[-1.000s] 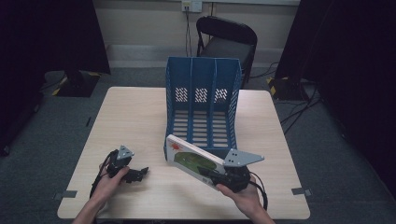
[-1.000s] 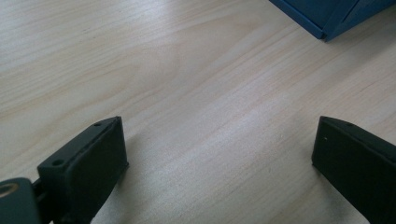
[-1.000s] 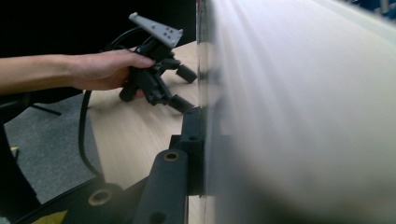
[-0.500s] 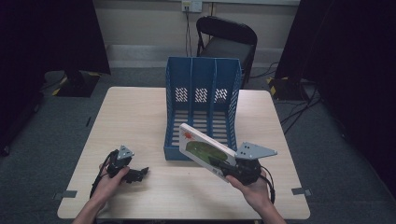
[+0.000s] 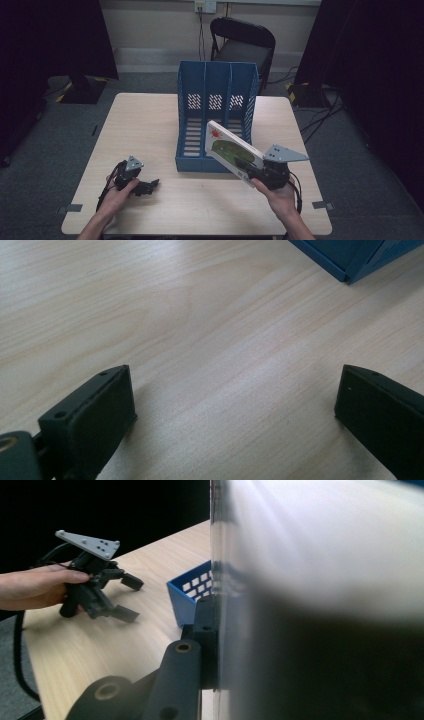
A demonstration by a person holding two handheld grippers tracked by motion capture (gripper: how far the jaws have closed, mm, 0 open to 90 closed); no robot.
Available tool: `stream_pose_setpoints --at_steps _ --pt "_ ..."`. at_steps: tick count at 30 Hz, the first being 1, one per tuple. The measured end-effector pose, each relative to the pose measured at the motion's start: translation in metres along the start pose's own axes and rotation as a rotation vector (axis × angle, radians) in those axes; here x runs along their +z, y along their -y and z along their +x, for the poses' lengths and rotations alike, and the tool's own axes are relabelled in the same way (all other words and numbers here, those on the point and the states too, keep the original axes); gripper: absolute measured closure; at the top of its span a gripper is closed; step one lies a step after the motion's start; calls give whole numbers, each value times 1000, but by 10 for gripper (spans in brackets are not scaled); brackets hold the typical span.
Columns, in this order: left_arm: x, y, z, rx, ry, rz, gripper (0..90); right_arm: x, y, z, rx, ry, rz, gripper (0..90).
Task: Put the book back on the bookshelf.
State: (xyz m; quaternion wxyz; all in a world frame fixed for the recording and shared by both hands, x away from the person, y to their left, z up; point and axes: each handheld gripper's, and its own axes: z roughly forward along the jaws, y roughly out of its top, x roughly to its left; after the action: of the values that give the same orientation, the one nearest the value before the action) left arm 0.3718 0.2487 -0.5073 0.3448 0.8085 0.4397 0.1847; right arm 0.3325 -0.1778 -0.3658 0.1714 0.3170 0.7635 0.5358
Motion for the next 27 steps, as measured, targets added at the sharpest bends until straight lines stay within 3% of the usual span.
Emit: stream_pose_setpoints --at_steps 18,27 --pt "0 0 0 0 0 0 21 -8 -1 -25 24 164 7 769" --pt "0 0 0 3 3 3 11 -3 -3 -39 59 217 4 769"
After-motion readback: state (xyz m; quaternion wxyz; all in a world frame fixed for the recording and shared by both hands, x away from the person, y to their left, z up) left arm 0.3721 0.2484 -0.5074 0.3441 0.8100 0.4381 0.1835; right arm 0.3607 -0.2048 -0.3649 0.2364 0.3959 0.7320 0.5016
